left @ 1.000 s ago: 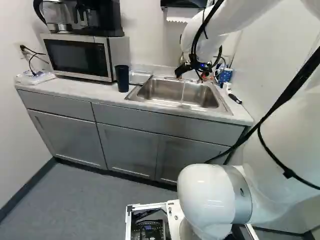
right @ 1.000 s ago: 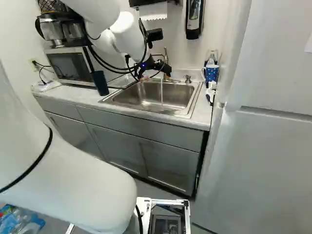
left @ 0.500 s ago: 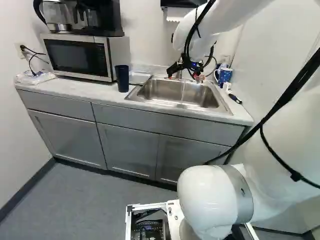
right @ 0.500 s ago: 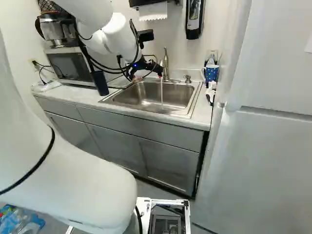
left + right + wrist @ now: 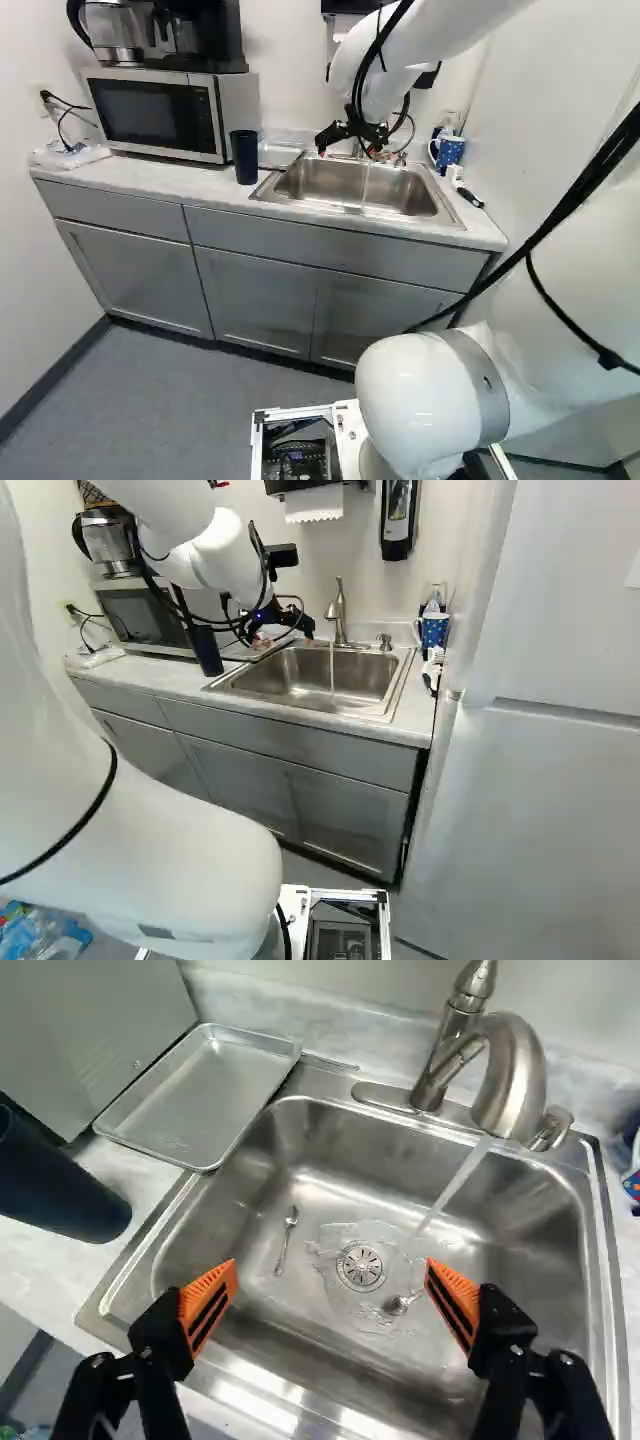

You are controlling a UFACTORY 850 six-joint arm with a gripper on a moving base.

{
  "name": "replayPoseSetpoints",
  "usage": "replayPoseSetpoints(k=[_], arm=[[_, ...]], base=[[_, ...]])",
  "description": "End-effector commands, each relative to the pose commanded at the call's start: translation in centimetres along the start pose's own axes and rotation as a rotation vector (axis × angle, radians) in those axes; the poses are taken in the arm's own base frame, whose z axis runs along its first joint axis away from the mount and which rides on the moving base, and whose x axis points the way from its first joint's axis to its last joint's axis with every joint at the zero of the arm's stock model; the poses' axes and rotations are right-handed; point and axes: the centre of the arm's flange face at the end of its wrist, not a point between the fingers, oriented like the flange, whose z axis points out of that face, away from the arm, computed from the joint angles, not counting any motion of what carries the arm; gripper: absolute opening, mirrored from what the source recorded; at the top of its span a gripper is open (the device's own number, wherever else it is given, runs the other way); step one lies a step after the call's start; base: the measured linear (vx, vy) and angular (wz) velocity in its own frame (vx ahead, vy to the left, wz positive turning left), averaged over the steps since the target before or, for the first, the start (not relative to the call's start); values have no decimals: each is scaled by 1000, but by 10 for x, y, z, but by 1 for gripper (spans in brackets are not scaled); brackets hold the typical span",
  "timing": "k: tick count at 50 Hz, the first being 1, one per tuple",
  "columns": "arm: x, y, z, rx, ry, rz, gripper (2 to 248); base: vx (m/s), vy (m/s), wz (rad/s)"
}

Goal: Rinse the cup and place it in the tray

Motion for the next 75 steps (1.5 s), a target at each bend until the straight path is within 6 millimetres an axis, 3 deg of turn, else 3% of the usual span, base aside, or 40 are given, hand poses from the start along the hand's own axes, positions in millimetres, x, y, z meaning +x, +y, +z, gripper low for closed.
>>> replayPoseSetpoints(k=[75], arm=[[8, -119, 3, 197, -2, -160, 247]], base=[[0, 0, 0]])
